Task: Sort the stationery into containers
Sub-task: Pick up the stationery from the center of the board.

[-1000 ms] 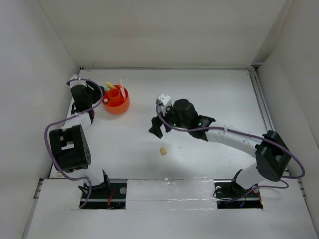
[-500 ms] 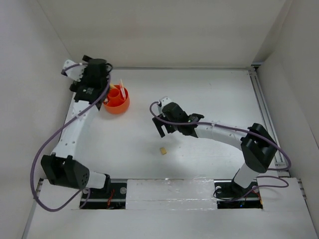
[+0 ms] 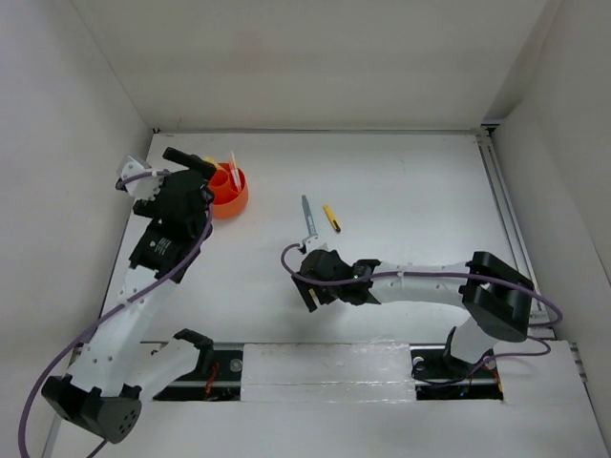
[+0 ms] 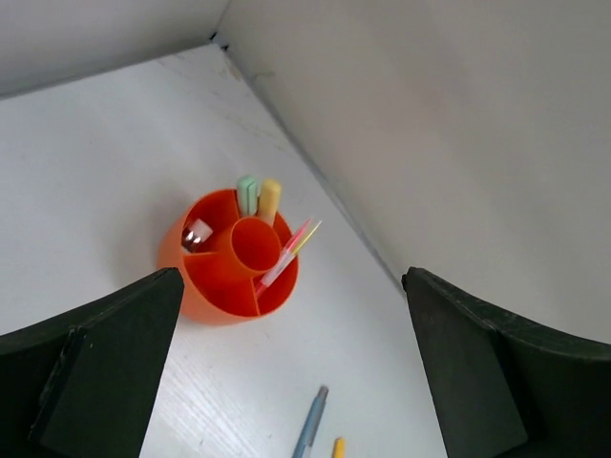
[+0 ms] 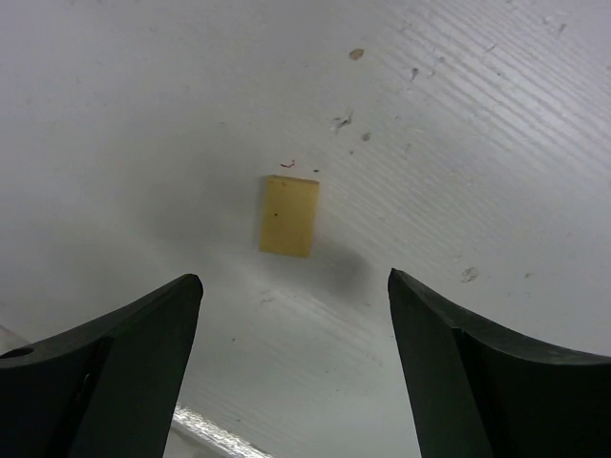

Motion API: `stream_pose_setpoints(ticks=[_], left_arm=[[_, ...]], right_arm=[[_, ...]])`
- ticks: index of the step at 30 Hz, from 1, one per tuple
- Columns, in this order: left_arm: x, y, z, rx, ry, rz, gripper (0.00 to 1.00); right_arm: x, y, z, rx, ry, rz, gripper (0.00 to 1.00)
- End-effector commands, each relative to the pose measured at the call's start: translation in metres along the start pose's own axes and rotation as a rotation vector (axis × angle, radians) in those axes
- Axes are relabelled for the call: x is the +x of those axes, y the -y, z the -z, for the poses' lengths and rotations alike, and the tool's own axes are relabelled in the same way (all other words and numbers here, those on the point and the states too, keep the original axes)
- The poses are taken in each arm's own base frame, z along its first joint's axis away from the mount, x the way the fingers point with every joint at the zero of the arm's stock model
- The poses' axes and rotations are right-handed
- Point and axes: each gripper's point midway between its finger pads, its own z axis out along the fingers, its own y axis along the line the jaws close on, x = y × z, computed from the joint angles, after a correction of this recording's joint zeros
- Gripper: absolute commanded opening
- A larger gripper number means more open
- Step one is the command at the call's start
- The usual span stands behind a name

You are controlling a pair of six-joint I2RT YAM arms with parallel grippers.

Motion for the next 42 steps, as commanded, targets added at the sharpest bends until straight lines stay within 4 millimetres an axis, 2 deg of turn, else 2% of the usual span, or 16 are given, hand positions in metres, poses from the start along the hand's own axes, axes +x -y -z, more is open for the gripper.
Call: stream_pose_setpoints(ticks=[1,2,7,9,12,17,19,24,26,30,32,33,34,35,38,42], left_arm=[[0.047,-0.019,-0.01,-0.079,-0.174,-0.106,1.0],[0.066,-0.023,-0.012,-0.092,-0.231,-0.143,1.0],[0.102,-0.042,-0.008,-0.173,-0.367,-0.171,1.0],[0.105,-0.042,-0.005,-0.173,-0.388,-0.165,1.0],[0.116,-0.056,-0.003,-0.198,-0.41,-0.164,1.0],[0.125,-0.05,0.003,-0.092,-0.452,-0.172,1.0],[0.127,-0.049,0.005,-0.067,-0.464,-0.189,1.0],[0.15,-0.045,0.011,0.002,-0.568,-0.241,1.0],[0.161,-0.037,0.014,0.056,-0.618,-0.25,1.0],[0.194,-0.018,0.035,0.248,-0.783,-0.243,1.0],[0.205,0.008,0.055,0.42,-0.88,-0.188,1.0],[0.211,0.011,0.062,0.466,-0.914,-0.175,1.0],[0.216,0.02,0.079,0.559,-0.986,-0.15,1.0],[0.214,0.033,0.083,0.627,-0.983,-0.118,1.0],[0.22,0.04,0.097,0.705,-1.053,-0.082,1.0],[0.214,0.058,0.113,0.85,-1.071,-0.018,1.0]], right_arm=[[-0.007,-0.011,-0.006,-0.004,0.045,-0.066,0.84],[-0.003,-0.011,-0.012,0.001,0.036,-0.063,0.82],[0.011,-0.008,-0.028,0.039,-0.002,-0.08,0.72],[0.01,-0.01,-0.032,0.039,-0.001,-0.092,0.7],[0.015,-0.01,-0.038,0.045,-0.012,-0.097,0.54],[0.018,-0.012,-0.044,0.039,-0.021,-0.096,0.37],[0.018,-0.013,-0.046,0.04,-0.023,-0.095,0.35],[0.011,-0.021,-0.049,0.004,-0.006,-0.074,0.0],[0.009,-0.018,-0.044,0.008,0.008,-0.063,0.0],[-0.04,-0.017,-0.006,-0.03,0.186,-0.019,0.0],[-0.062,-0.021,0.011,-0.064,0.263,-0.012,0.0],[-0.069,-0.017,0.015,-0.078,0.286,-0.011,0.0],[-0.089,-0.017,0.031,-0.109,0.361,-0.012,0.0],[-0.097,-0.016,0.038,-0.134,0.392,-0.017,0.0],[-0.132,0.0,0.068,-0.173,0.538,-0.028,0.0],[-0.154,0.008,0.081,-0.227,0.589,-0.001,0.0]])
